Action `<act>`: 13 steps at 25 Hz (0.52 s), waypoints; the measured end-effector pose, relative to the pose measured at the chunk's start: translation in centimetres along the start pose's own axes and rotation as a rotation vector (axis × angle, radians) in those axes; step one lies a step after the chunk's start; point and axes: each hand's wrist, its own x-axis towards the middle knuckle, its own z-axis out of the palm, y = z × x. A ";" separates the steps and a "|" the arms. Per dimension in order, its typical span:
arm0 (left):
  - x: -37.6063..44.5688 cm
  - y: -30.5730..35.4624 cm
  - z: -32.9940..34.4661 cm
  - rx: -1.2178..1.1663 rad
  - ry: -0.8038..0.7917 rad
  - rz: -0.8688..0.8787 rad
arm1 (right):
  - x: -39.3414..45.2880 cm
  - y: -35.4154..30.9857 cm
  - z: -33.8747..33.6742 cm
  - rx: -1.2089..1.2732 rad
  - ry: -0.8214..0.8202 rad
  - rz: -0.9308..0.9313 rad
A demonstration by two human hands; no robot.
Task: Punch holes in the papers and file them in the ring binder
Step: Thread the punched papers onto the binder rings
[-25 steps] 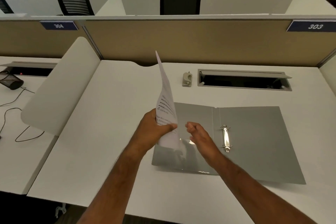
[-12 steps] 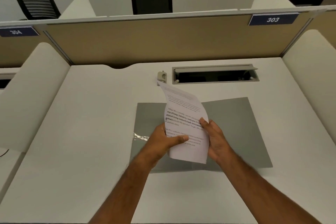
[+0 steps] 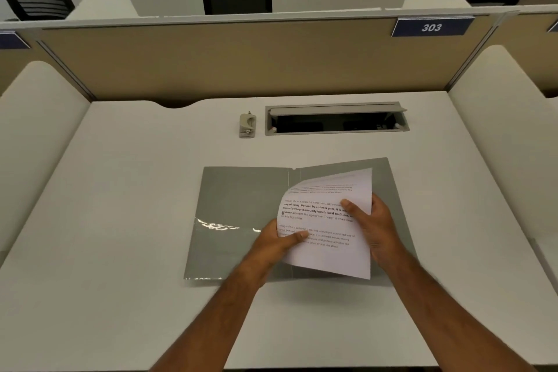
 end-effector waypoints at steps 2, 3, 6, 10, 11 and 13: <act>0.7 -0.8 0.3 0.068 0.056 -0.038 | 0.3 -0.2 -1.0 -0.062 0.001 -0.027; 1.0 -1.0 0.6 0.106 0.080 -0.054 | 0.5 -0.3 -1.5 -0.099 -0.002 -0.040; 1.6 -1.6 1.0 0.247 0.140 -0.044 | 1.1 -0.4 -2.7 -0.224 -0.035 -0.078; 2.4 -2.3 1.8 0.422 0.168 0.061 | 1.9 -0.3 -4.0 -0.353 -0.071 -0.104; 2.6 -2.5 2.0 0.480 0.170 0.091 | 2.0 -0.3 -4.2 -0.373 -0.079 -0.106; 3.0 -2.8 2.7 0.616 0.164 0.162 | 2.1 -0.4 -4.6 -0.403 -0.091 -0.106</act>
